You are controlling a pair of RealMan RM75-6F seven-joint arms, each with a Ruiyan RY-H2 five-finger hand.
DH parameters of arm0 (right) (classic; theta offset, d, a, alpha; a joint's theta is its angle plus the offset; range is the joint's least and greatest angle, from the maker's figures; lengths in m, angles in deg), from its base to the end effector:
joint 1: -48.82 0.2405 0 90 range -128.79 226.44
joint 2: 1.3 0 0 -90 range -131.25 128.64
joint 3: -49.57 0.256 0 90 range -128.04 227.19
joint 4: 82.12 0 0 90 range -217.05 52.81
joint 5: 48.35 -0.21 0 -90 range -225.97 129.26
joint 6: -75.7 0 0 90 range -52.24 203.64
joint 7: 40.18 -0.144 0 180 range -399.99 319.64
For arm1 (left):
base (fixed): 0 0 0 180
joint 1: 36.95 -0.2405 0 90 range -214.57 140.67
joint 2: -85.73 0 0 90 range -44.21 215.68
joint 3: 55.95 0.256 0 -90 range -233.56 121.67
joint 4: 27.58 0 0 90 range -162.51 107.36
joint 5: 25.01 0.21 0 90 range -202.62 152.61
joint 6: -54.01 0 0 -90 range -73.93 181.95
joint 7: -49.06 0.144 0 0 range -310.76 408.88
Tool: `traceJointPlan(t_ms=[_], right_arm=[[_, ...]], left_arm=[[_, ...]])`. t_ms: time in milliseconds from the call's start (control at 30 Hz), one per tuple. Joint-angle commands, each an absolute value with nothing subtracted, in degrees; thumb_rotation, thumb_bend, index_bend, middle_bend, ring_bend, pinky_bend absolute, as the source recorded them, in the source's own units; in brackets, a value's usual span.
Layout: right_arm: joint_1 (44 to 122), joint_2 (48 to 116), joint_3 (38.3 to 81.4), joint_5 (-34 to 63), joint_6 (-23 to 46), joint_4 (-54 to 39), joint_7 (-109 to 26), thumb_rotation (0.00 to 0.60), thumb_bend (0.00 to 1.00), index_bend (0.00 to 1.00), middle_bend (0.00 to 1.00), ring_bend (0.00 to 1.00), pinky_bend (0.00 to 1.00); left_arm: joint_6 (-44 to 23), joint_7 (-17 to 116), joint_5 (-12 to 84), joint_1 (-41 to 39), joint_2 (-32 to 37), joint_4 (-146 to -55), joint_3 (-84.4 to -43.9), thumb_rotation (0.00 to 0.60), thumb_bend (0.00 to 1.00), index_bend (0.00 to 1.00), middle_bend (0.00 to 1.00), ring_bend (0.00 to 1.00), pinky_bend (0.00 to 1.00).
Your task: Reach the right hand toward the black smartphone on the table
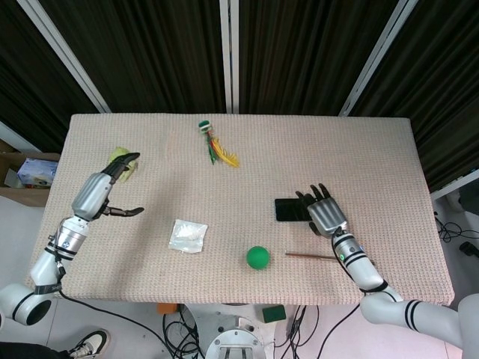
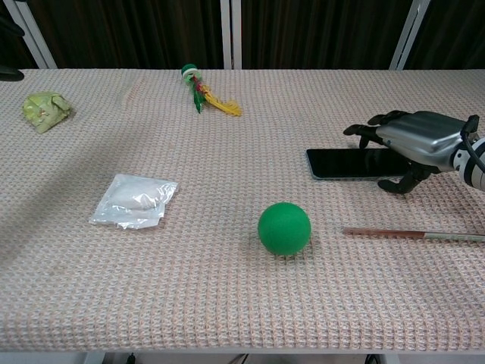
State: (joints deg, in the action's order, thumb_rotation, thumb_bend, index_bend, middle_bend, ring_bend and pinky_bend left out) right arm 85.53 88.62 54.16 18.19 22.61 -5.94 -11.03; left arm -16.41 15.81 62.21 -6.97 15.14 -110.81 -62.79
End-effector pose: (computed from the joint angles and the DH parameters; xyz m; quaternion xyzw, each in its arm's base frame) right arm -0.2218 -0.3244 -0.0266 0.7927 -0.3078 0.2431 0.4667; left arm -0.2253 0.3205 0.1137 -0.6038 -0.4709 -0.5520 0.3301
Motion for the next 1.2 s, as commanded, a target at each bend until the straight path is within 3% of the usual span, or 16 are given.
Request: traceJointPlan(t_ms=[33, 233, 500, 667, 1200], right_arm=[[85.7, 88.9, 54.2, 18.2, 22.7, -6.2, -11.1, 0.600, 0.38, 0.00, 0.24, 0.00, 0.00], [85.8, 89.7, 54.5, 18.7, 21.9, -7.4, -11.5, 0.600, 0.42, 0.07, 0.29, 0.00, 0.00], [85.9, 91.3, 55.1, 21.6, 19.8, -10.2, -14.7, 0.600, 0.55, 0.28, 0.37, 0.00, 0.00], [86.2, 91.4, 55.4, 22.2, 20.0, -11.3, -15.0, 0.600, 0.61, 0.33, 0.39, 0.00, 0.00], [88.3, 91.7, 58.2, 21.4, 22.0, -13.5, -17.6, 0.600, 0.66, 0.46, 0.45, 0.08, 0.00]], left_arm=[[-16.4, 15.8, 62.2, -6.9, 15.0, -110.7, -62.8, 0.600, 0.01, 0.08, 0.09, 0.08, 0.24], [-16.2, 15.3, 62.3, -6.8, 14.7, -110.2, -62.8, 0.600, 0.01, 0.08, 0.09, 0.08, 0.24], [-15.9, 13.9, 62.5, -6.6, 14.0, -109.0, -62.4, 0.600, 0.01, 0.08, 0.09, 0.08, 0.24], [-15.6, 13.3, 62.7, -6.4, 13.7, -108.4, -62.3, 0.600, 0.02, 0.08, 0.09, 0.08, 0.24], [-14.6, 11.9, 62.6, -5.6, 12.7, -106.6, -62.1, 0.600, 0.02, 0.08, 0.09, 0.08, 0.24]])
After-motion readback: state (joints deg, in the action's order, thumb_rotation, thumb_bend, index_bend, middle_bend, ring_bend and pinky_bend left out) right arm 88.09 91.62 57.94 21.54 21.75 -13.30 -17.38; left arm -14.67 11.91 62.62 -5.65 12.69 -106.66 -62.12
